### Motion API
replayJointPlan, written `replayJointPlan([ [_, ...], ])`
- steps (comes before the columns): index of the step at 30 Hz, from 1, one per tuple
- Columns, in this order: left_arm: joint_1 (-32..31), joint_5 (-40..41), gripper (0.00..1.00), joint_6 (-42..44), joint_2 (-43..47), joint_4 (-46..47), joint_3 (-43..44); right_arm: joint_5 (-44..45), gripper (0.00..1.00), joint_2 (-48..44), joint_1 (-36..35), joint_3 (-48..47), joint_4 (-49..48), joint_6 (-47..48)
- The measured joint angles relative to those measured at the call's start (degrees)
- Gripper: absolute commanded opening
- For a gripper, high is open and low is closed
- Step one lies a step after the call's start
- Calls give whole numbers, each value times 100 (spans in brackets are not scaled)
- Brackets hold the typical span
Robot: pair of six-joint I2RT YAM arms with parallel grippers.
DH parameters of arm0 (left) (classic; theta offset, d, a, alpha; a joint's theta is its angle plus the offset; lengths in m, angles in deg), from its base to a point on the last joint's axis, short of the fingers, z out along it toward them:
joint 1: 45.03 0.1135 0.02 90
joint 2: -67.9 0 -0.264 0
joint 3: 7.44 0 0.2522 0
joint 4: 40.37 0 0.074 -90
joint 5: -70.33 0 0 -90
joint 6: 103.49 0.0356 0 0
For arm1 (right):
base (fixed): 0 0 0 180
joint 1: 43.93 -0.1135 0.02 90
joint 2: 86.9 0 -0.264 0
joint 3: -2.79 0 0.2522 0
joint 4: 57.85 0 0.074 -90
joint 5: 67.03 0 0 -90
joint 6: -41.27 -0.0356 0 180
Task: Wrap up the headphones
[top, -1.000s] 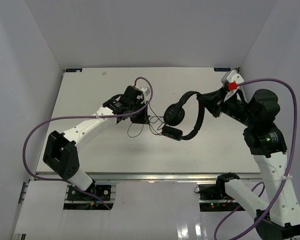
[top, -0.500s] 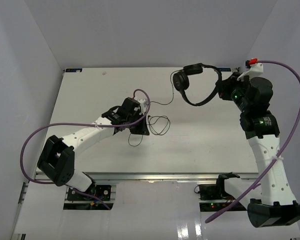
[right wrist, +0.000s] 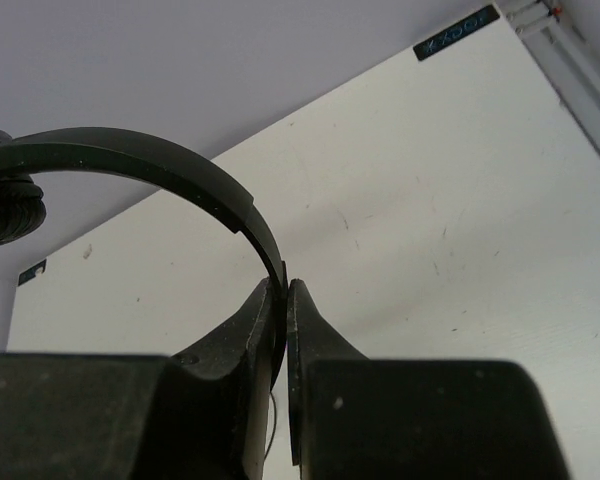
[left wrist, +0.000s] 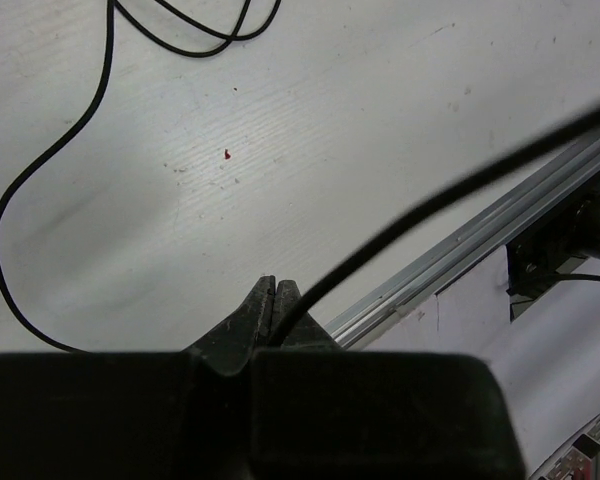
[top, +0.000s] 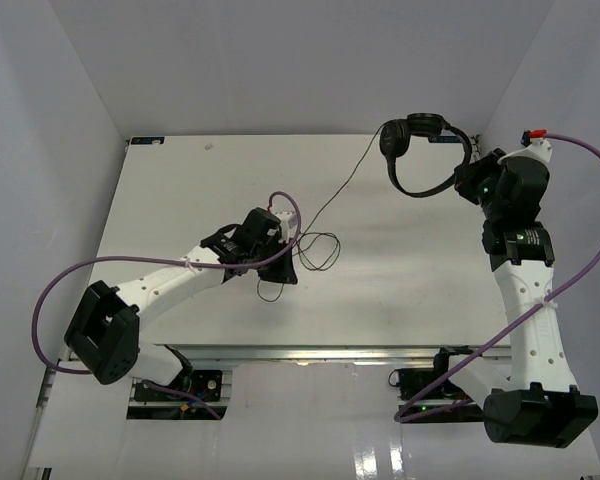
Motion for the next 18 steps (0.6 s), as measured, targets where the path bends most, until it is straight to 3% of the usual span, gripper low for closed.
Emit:
replayJointPlan([
  [11,-55,204,0,107,-1105,-9,349,-1618,8,173,312,300,-324,-656],
  [18,-163,340,0,153,-1415,-19,549,-2000,8,196,336,299,-446,-952],
])
